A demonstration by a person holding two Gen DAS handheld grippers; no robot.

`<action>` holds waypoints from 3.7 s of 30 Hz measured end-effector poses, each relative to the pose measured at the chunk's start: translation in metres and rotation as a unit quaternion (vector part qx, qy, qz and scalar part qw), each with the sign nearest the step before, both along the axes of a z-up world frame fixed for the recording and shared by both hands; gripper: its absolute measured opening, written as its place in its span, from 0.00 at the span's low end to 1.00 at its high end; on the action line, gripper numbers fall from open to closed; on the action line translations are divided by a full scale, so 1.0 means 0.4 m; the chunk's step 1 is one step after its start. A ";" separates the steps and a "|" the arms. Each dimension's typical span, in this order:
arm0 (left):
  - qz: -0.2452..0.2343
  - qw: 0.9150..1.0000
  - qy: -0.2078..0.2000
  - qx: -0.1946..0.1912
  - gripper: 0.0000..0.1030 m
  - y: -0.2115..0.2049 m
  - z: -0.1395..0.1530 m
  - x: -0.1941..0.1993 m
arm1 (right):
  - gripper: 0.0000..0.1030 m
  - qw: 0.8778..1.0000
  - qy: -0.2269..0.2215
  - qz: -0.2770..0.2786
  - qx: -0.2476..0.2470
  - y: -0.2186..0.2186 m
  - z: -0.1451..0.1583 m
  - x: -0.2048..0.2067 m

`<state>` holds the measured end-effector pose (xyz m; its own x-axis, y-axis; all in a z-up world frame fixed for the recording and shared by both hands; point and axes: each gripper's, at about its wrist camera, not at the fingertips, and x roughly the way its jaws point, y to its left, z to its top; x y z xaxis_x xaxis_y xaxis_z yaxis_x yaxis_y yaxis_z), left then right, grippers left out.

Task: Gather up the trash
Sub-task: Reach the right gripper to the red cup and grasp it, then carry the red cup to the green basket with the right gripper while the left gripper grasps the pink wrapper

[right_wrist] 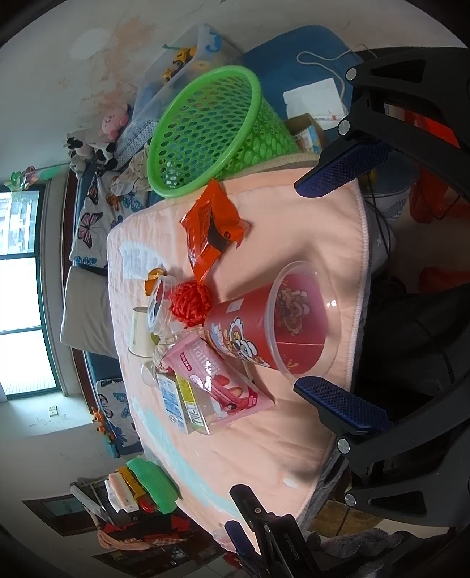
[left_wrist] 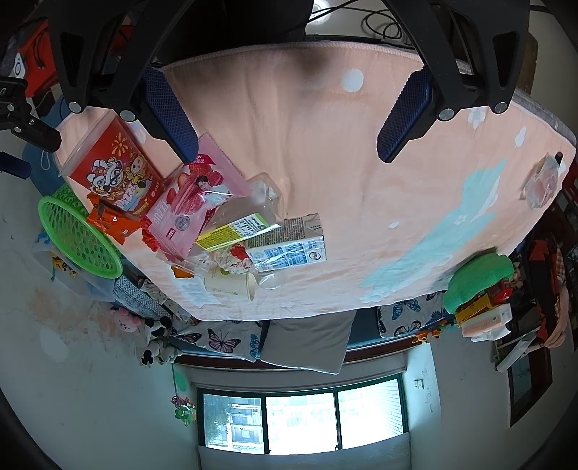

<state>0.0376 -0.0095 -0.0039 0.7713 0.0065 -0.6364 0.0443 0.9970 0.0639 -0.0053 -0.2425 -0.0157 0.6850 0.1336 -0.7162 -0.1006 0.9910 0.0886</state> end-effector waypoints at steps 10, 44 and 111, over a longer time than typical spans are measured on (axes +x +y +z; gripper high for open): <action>-0.003 1.000 0.003 0.000 0.93 0.000 0.005 0.032 | 0.96 1.000 0.005 0.011 -0.003 0.013 0.006 0.037; -0.046 0.998 0.034 -0.005 0.93 0.019 -0.042 0.154 | 0.77 0.970 0.198 0.143 -0.010 0.113 -0.096 0.361; -0.242 0.968 0.057 0.020 0.19 -0.243 -0.014 0.204 | 0.63 0.992 0.014 -0.108 0.069 -0.447 0.092 0.346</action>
<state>0.1193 -0.1068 -0.0093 0.6146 -0.3112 -0.7249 0.5144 0.8547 0.0692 0.1330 -0.4214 0.0212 0.6890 0.0832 -0.7200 0.1171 0.9676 0.2238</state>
